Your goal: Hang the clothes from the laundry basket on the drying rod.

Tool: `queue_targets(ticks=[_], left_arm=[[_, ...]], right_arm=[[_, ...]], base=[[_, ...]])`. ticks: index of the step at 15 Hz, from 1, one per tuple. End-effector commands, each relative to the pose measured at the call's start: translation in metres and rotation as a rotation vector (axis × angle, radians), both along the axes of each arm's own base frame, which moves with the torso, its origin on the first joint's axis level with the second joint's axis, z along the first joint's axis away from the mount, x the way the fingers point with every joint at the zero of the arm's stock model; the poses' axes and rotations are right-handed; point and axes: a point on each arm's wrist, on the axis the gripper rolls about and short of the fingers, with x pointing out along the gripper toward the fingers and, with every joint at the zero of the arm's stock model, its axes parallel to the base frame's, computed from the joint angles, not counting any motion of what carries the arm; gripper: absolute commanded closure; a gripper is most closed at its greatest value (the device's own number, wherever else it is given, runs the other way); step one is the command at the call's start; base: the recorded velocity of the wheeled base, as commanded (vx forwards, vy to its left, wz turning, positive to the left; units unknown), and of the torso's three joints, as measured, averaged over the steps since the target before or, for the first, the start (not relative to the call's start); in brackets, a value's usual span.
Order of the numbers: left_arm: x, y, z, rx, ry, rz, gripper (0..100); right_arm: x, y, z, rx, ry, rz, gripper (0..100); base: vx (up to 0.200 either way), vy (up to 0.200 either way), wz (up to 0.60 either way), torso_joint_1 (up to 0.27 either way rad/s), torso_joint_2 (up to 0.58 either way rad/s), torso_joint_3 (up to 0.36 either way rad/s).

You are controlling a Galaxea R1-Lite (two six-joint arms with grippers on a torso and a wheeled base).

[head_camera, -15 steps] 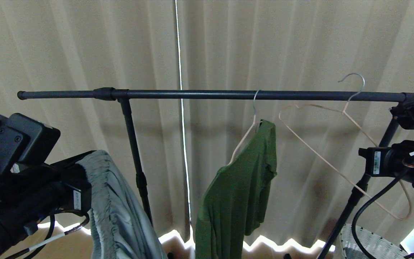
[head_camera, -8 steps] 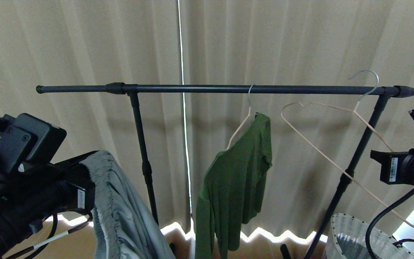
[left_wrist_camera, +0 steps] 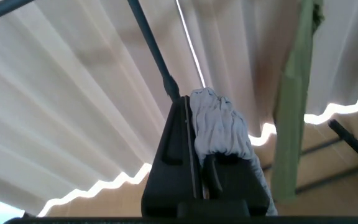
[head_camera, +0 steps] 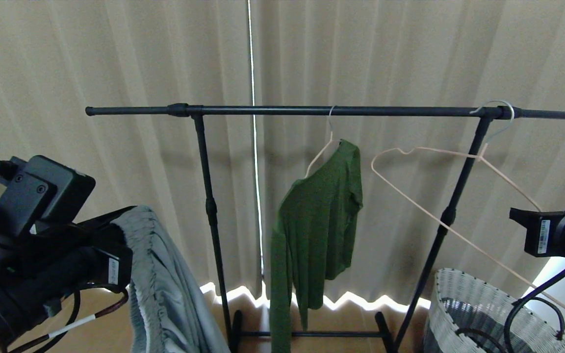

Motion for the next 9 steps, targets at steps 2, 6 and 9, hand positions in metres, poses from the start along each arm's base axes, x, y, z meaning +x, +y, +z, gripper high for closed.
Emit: queue_targets(ticks=[2,6,9], left_arm=[[0.003,-0.002,-0.002,0.015,0.011,0.000,100],[0.013,-0.007,-0.001,0.061,0.015,0.010,100],[0.046,-0.021,0.009,0.104,0.018,0.168,100]], right_arm=[[-0.004,0.008,0.004,0.013,-0.029,0.047,100],[-0.015,0.031,0.010,0.084,-0.072,0.184,100],[-0.030,0.066,0.007,0.188,-0.038,0.358,100]], base=[[0.000,0.000,0.00,0.000,0.00,0.000],[0.000,0.000,0.00,0.000,0.00,0.000],[0.000,0.000,0.00,0.000,0.00,0.000]])
